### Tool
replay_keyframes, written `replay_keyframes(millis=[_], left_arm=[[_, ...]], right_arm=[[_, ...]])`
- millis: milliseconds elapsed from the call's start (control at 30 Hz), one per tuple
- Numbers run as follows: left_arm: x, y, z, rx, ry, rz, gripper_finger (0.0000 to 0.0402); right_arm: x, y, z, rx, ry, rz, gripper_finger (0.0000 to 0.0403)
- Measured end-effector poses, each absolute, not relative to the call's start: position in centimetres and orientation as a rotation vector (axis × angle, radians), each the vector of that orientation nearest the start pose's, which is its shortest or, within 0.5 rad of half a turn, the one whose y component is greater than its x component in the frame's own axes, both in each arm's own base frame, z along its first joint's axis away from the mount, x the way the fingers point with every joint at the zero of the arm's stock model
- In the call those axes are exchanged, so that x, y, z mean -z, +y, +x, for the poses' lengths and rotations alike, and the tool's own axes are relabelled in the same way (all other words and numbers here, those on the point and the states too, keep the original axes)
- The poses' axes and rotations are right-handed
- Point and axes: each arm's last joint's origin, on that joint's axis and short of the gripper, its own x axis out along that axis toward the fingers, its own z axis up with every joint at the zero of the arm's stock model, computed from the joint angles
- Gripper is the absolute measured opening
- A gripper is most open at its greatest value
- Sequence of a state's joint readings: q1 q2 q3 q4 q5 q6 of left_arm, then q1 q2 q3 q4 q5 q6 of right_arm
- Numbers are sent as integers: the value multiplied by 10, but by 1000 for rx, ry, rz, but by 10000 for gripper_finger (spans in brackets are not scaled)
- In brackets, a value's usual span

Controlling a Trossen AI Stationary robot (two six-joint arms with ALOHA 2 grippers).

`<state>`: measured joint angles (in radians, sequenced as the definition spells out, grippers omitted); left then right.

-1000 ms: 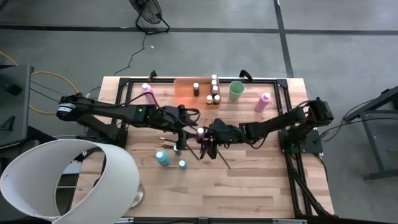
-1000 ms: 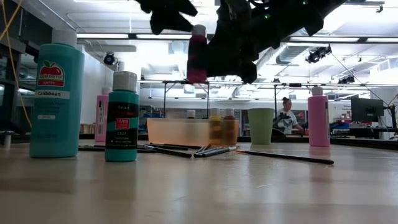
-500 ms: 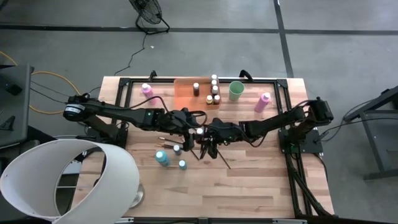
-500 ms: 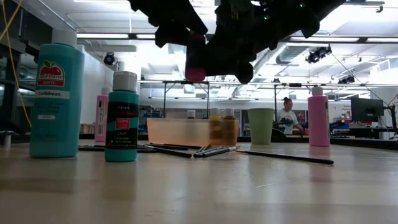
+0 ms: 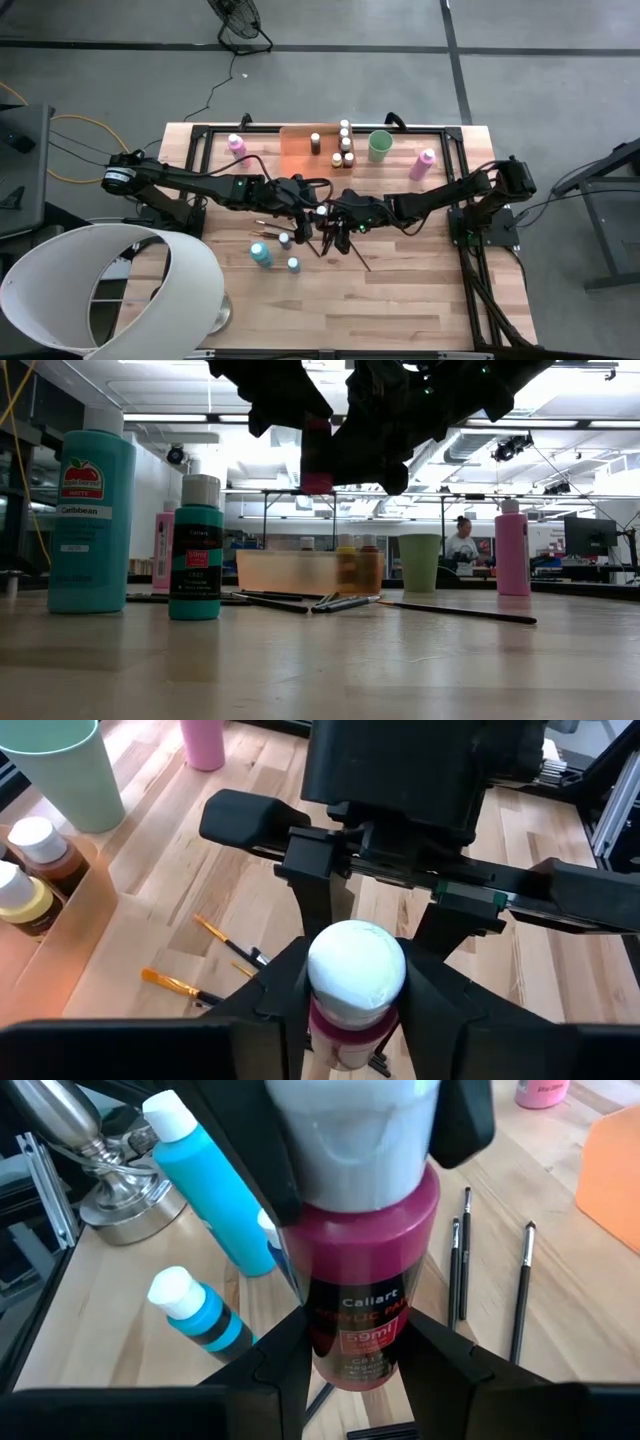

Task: Pick & Place Paint Supplies
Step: Put the small pink paint bottle into the orange bin

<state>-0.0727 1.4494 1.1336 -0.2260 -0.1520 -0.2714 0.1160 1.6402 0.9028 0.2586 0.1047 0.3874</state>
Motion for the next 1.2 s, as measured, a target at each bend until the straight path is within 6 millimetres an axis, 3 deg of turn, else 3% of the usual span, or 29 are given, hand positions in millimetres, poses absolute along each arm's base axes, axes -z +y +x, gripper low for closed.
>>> replay_keyframes(millis=[233, 433, 733, 1000, 1200], left_arm=[[-297, -18, 322, -181, 519, -194, 114], [-301, -2, 322, -259, 510, -195, 114], [-311, 51, 320, -448, 455, -165, 114], [-300, 103, 331, -565, 389, -121, 114], [-273, 135, 337, -643, 448, -136, 114]], right_arm=[[-202, 34, 344, 89, 476, 326, 133], [-200, 28, 341, 145, 508, 403, 185], [-213, 12, 311, 186, 705, 467, 258], [-239, -2, 289, 236, 683, 486, 251], [-252, -10, 281, 258, 637, 490, 247]])
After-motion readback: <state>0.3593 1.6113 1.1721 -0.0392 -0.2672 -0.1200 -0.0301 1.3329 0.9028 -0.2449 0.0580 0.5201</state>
